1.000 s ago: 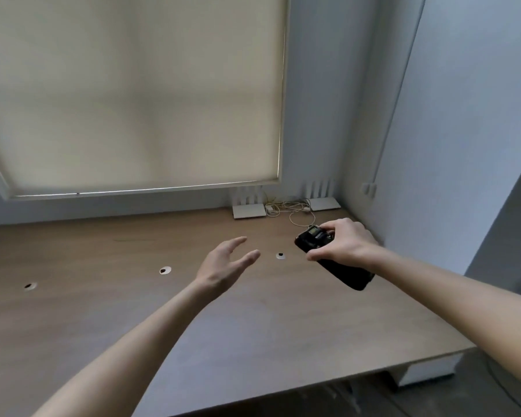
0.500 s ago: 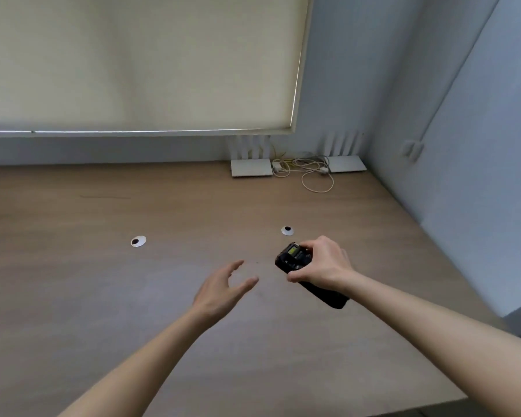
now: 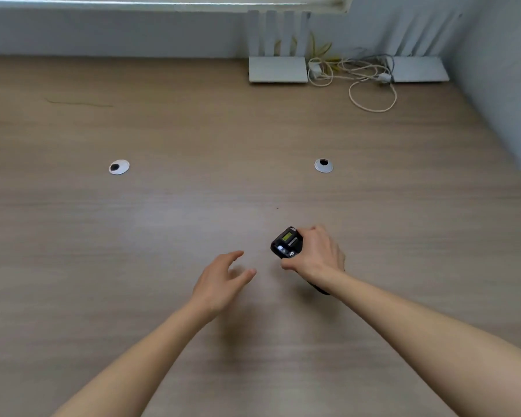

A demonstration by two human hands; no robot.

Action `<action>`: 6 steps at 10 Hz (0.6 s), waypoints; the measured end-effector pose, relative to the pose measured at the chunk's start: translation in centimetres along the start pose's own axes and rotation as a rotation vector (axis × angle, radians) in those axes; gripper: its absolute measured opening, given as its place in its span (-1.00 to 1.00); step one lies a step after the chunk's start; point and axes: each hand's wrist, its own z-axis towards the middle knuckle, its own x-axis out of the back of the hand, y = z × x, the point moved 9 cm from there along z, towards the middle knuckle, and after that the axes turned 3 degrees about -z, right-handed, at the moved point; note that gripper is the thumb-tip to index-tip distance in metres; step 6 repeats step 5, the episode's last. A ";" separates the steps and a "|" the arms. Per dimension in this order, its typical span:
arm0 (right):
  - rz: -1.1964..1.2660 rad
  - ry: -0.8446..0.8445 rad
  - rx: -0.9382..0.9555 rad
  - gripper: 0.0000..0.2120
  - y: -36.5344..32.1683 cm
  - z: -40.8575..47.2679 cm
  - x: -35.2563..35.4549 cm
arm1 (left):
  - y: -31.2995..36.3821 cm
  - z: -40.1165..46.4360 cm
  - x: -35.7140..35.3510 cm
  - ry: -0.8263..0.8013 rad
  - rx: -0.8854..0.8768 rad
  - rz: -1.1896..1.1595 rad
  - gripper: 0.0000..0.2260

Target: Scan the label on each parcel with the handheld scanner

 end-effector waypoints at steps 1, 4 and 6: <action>-0.045 -0.007 0.001 -0.45 -0.3 1.7 -2.2 | -1.3 0.8 0.1 0.049 0.020 -0.017 -0.49; -0.131 -0.010 0.062 -0.40 -0.3 3.4 -5.1 | -2.5 2.0 0.5 0.105 0.012 -0.041 -0.52; -0.125 -0.039 0.070 -0.23 -0.1 3.4 -4.7 | -2.1 2.0 0.6 0.115 0.005 -0.030 -0.51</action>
